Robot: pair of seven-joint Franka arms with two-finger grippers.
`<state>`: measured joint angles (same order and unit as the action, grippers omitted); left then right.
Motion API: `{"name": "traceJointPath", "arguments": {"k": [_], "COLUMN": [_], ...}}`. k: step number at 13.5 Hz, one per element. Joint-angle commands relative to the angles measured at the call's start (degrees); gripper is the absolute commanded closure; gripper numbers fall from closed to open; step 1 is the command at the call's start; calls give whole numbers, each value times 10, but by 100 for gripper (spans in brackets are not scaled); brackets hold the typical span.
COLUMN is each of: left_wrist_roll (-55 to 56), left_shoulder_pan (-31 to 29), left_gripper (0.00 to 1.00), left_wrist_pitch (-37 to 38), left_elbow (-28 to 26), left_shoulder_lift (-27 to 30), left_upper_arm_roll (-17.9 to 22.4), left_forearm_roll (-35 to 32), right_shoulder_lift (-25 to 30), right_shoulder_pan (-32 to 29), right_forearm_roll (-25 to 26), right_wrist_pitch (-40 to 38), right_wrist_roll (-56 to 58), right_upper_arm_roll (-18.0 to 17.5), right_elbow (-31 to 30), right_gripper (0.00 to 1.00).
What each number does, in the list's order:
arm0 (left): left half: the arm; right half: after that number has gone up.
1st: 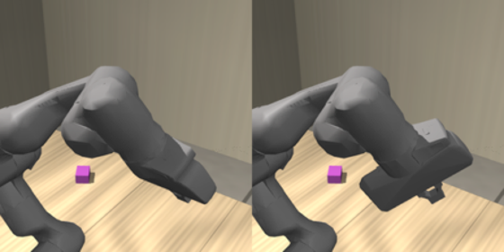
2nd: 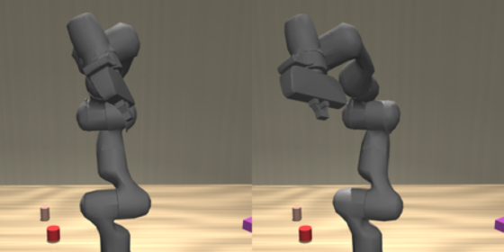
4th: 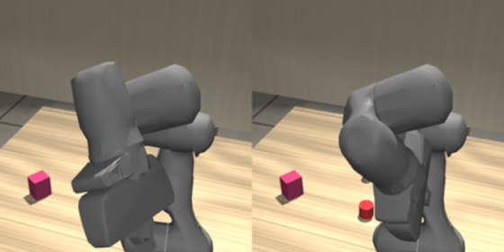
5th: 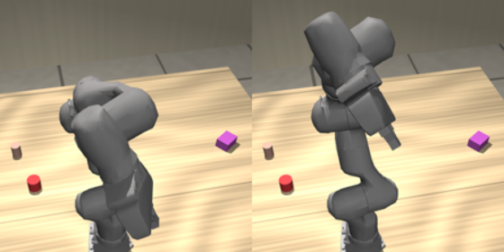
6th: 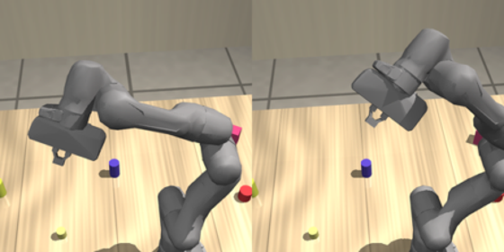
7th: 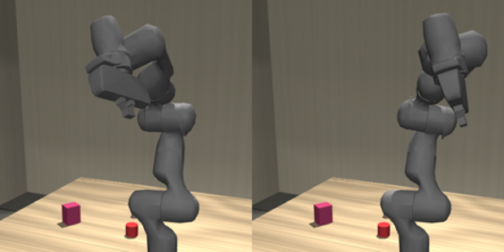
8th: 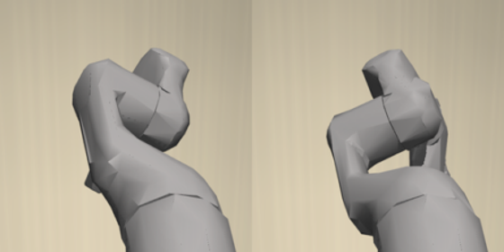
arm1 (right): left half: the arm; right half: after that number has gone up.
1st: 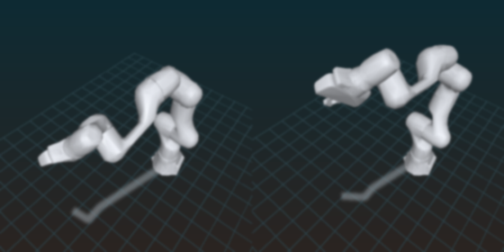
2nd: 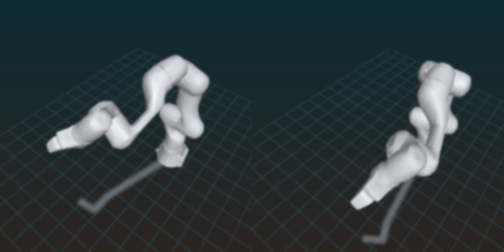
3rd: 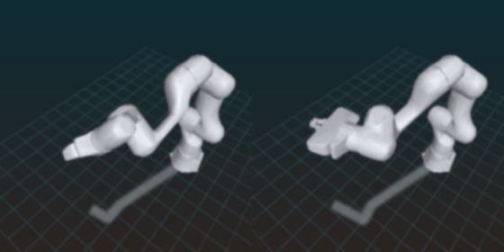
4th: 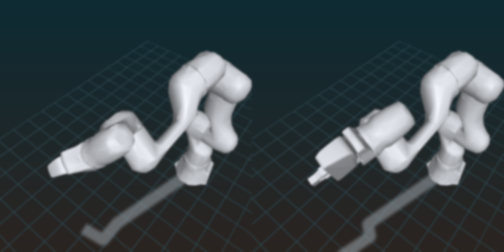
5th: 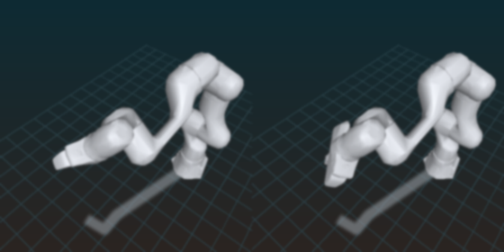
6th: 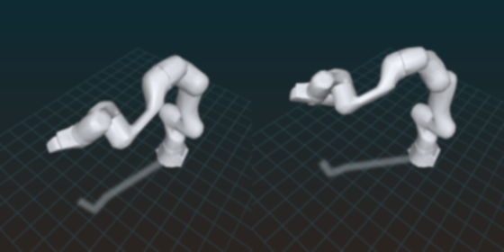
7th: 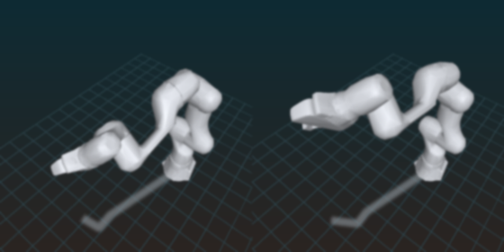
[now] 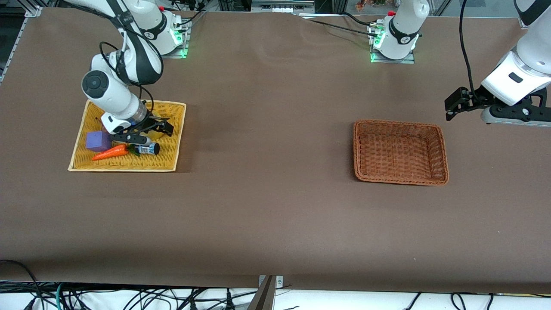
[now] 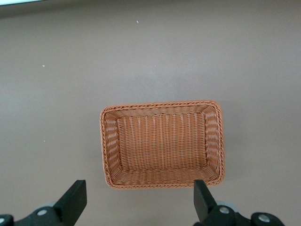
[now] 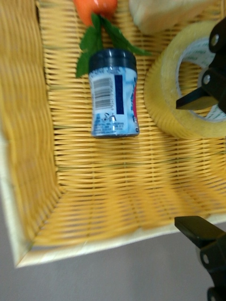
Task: Transfer tape with both arms
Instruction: 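Move the right gripper over the clear tape roll in the yellow tray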
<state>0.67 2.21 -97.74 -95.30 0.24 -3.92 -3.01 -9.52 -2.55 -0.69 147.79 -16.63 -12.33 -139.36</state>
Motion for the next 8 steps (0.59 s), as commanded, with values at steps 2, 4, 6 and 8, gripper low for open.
{"name": "traceJointPath", "arguments": {"k": [2,4,6,8], "left_wrist_roll": [-15,-15,-15,-15], "left_shoulder_pan": [1,0,0,0], "left_gripper": [0,0,0,0], "left_wrist_pitch": [15,15,15,15], "left_elbow": [20,20,20,20], "left_shoulder_lift": [-9,-9,-9,-9], "left_upper_arm_roll": [1,1,1,1], "left_forearm_roll": [14,14,14,14], "right_shoulder_lift": [-1,2,9,18], "right_shoulder_pan": [-5,-5,-6,-6], "right_forearm_roll": [4,5,5,5], "right_wrist_pitch": [24,23,20,20], "right_wrist_roll": [33,43,55,55], "right_upper_arm_roll": [-4,-3,-2,-2], "right_elbow": [-23,-28,-33,-44], "right_gripper": [0,0,0,0]}}
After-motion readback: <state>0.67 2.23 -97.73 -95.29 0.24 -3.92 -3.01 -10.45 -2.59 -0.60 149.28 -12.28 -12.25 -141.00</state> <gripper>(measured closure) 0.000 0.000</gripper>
